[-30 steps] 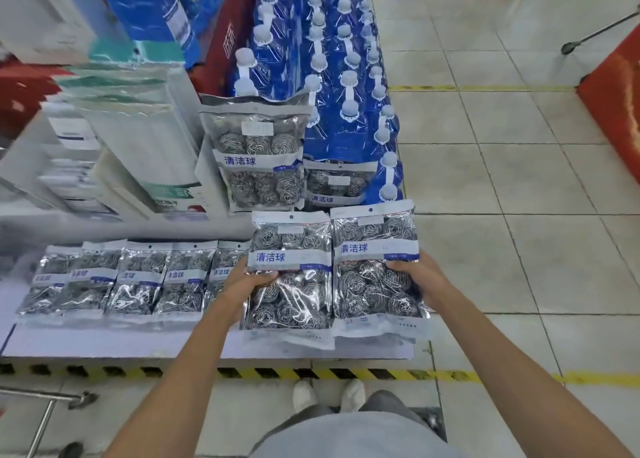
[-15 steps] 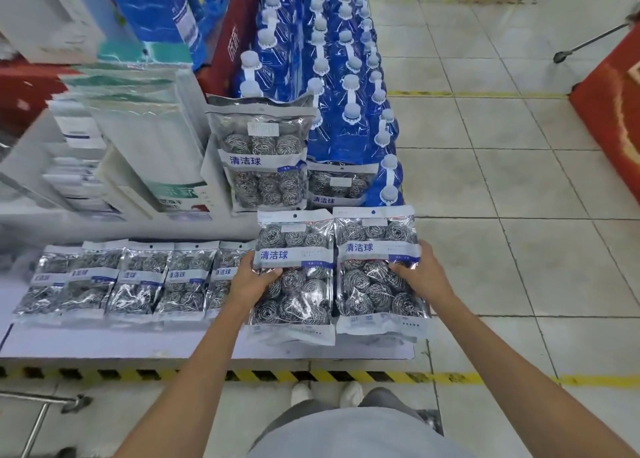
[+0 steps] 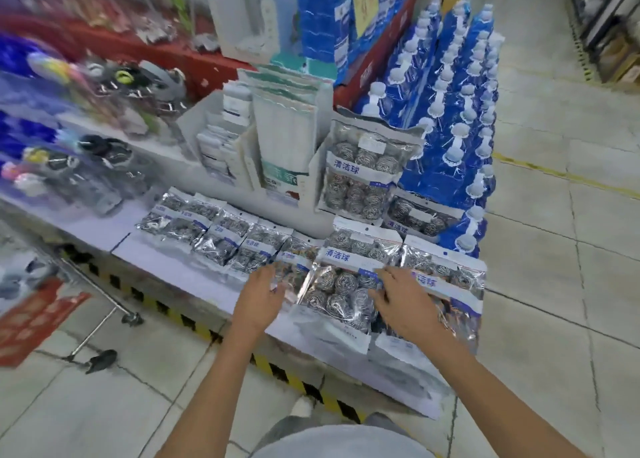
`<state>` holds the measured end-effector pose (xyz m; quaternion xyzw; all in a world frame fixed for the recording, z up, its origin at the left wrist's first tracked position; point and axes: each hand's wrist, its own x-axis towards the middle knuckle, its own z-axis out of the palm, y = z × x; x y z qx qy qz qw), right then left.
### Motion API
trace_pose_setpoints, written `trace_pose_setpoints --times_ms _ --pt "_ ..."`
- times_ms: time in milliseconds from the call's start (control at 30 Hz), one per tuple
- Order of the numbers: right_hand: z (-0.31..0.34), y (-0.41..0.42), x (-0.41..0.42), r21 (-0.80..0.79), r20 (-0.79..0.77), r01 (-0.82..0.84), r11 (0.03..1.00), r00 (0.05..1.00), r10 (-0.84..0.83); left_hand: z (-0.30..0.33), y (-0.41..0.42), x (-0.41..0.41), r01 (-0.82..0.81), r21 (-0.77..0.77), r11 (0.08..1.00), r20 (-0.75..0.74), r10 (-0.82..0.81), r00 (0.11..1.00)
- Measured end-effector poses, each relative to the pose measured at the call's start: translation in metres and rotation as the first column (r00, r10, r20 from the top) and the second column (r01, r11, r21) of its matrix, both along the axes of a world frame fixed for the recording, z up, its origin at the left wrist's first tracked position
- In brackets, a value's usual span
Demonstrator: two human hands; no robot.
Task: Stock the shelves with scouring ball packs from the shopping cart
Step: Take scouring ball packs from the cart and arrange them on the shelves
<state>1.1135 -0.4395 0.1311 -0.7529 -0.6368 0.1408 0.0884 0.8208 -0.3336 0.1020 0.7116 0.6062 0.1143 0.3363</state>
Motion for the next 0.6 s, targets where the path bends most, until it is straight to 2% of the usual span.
trace_pose_setpoints --times_ms 133,300,400,600 --pt "0.001 0.036 -0.069 0.024 -0.051 -0.283 0.959 0.957 0.284 0.004 -0.037 -0.063 -0.180 0.055 0.982 -0.132 0.186 0.974" --pt "0.002 0.071 -0.169 0.016 -0.043 -0.520 0.854 0.853 0.520 0.009 -0.093 -0.153 -0.385 0.166 0.908 -0.198 0.413 0.889" --pt "0.003 0.083 -0.231 0.010 -0.061 -0.631 0.776 0.774 0.630 0.004 -0.123 -0.206 -0.530 0.177 0.829 -0.187 0.557 0.809" --pt "0.002 0.103 -0.348 0.071 -0.082 -0.747 0.661 0.656 0.750 -0.001 -0.155 -0.294 -0.689 0.198 0.697 -0.165 0.716 0.678"
